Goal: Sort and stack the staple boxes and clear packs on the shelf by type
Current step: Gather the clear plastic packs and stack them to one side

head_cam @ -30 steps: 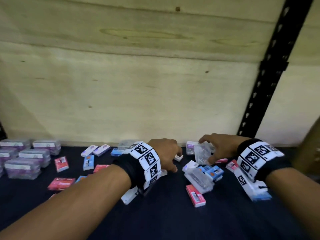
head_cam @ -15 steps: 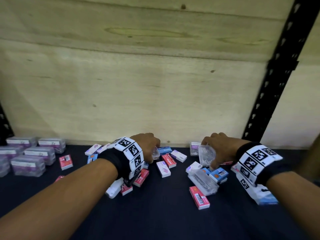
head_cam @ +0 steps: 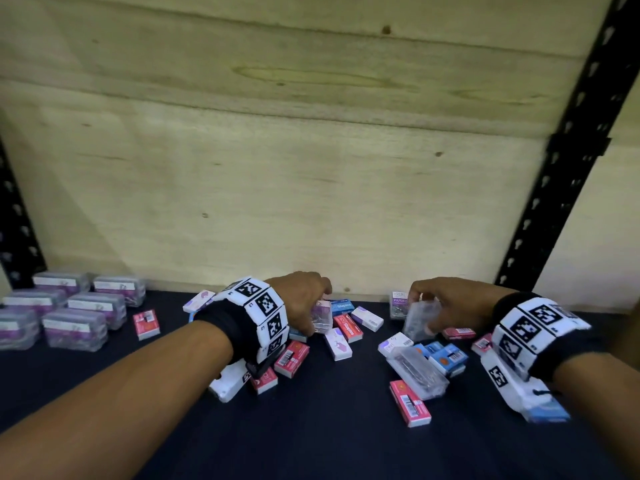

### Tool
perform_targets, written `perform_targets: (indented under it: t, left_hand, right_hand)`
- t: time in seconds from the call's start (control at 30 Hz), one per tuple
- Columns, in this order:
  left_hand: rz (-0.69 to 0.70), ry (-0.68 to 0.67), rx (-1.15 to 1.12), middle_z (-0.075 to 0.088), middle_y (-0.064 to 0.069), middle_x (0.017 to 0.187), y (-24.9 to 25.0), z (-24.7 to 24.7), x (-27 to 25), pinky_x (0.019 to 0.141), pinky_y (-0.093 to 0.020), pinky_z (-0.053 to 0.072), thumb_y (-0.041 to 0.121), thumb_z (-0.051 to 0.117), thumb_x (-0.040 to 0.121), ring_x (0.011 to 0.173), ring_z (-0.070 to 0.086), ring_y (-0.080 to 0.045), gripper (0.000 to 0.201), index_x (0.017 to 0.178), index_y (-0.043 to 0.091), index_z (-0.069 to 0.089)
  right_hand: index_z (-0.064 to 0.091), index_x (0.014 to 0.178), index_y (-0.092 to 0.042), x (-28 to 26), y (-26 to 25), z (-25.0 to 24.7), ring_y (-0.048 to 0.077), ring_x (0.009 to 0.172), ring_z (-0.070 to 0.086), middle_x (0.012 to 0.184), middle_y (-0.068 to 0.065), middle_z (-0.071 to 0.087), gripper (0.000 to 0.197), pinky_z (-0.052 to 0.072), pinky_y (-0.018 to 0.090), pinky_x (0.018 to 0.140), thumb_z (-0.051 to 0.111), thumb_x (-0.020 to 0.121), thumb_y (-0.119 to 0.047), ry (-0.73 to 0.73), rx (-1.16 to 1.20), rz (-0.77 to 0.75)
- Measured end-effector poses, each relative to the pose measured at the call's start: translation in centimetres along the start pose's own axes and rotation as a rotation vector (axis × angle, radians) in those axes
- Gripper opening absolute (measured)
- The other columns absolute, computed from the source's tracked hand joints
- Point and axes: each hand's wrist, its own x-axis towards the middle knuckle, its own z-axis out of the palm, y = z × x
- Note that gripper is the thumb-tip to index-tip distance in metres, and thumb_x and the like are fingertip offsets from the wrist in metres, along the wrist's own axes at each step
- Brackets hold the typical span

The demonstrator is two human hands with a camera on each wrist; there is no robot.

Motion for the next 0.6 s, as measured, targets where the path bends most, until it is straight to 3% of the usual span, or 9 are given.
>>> perform_targets:
  t: [0.17,0.3,0.37,0.47,0.6]
  left_hand:
    - [0.000,0.012,0.041,0.042,0.002,0.120,-0.2,-0.7,-0.8,0.095,-0.039,0.047,0.035,0.083,0.070,0.113,0.044,-0.018,0.071,0.132,0.030,0.050]
    - [0.011,-0.026,-0.088,0.056,0.003,0.113,-0.8,-1.5,-2.2,0.085,-0.034,0.050,0.033,0.083,0.071,0.098,0.056,-0.016,0.066,0.127,0.029,0.047]
    - [0.003,-0.026,-0.157,0.063,0.003,0.100,-1.3,-1.8,-3.3,0.077,-0.033,0.052,0.034,0.082,0.073,0.085,0.061,-0.016,0.066,0.124,0.028,0.040]
    - [0.009,-0.013,-0.234,0.064,0.002,0.090,-2.4,-2.2,-5.1,0.069,-0.032,0.050,0.030,0.081,0.076,0.073,0.059,-0.014,0.068,0.120,0.026,0.030]
    - [-0.020,-0.026,-0.246,0.062,-0.002,0.103,-4.6,-3.0,-8.7,0.071,-0.031,0.046,0.039,0.078,0.078,0.083,0.057,-0.016,0.068,0.127,0.026,0.032]
  right_hand:
    - [0.049,0.100,-0.035,-0.5,-0.6,-0.9,0.009,0.066,0.056,0.094,-0.007,0.067,0.037,0.042,0.019,0.061,0.071,0.083,-0.010,0.040,0.123,-0.090]
    - [0.042,0.108,-0.029,-0.8,-2.4,-1.3,0.011,0.062,0.067,0.086,-0.003,0.069,0.031,0.056,0.034,0.068,0.051,0.094,-0.002,-0.014,0.218,-0.122]
    - [0.041,0.107,-0.033,-0.7,-3.6,-1.4,0.010,0.056,0.061,0.073,-0.006,0.066,0.034,0.052,0.030,0.062,0.047,0.096,-0.002,-0.012,0.214,-0.150]
    - [0.043,0.104,-0.038,-0.3,-5.7,-1.6,0.003,0.052,0.049,0.068,-0.008,0.059,0.040,0.041,0.018,0.057,0.055,0.088,-0.003,0.045,0.201,-0.162]
    - [0.046,0.110,-0.035,0.2,-9.8,-1.6,0.006,0.066,0.054,0.082,-0.007,0.061,0.039,0.044,0.024,0.069,0.075,0.084,-0.027,-0.018,0.309,-0.238]
